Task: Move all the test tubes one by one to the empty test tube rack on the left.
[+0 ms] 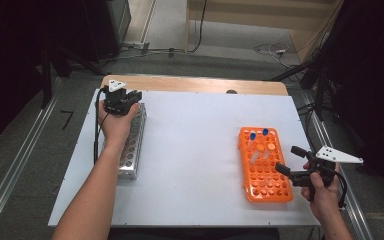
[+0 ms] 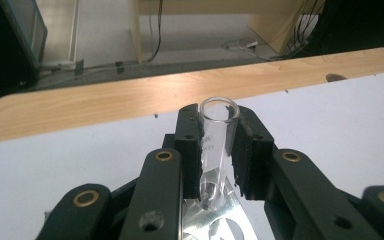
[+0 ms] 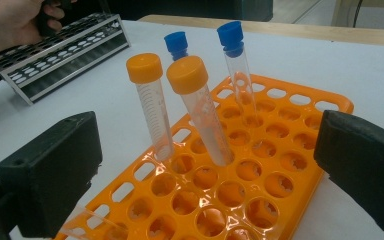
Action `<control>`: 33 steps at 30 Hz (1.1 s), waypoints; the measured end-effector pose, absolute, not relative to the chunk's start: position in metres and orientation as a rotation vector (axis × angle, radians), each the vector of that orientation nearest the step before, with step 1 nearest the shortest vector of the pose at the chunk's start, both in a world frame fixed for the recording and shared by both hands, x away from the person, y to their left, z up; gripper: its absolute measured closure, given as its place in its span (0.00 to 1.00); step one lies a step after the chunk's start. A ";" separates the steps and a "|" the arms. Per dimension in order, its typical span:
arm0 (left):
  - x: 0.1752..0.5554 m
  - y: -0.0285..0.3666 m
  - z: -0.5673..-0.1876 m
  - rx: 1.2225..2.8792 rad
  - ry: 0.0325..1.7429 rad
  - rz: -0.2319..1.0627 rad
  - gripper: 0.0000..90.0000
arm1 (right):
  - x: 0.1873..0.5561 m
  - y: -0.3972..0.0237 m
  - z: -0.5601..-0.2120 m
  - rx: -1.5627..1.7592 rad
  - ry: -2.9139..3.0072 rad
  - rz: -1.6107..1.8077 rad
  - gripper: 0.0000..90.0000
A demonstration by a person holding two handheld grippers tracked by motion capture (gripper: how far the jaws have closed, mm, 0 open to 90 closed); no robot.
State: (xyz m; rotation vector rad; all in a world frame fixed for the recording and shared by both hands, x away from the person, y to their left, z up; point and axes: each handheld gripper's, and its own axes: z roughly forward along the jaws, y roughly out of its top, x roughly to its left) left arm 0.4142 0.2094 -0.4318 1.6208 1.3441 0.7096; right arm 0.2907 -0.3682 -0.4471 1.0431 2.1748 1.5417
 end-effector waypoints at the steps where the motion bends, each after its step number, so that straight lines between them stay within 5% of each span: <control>1: 0.415 0.209 -0.432 1.630 1.361 0.703 0.83 | 0.291 -0.368 -0.447 1.045 2.175 1.541 0.00; 9: 0.413 0.211 -0.431 1.634 1.374 0.668 0.67 | 0.290 -0.366 -0.447 1.041 2.184 1.539 0.00; 16: 0.399 0.210 -0.417 1.557 1.325 0.602 0.28 | 0.290 -0.367 -0.446 1.042 2.176 1.553 0.00; 23: 0.368 0.199 -0.408 1.533 1.246 0.574 0.05 | 0.288 -0.366 -0.443 1.034 2.177 1.566 0.00; 33: 0.316 0.178 -0.402 1.521 1.102 0.519 0.00 | 0.287 -0.363 -0.440 1.014 2.191 1.577 0.00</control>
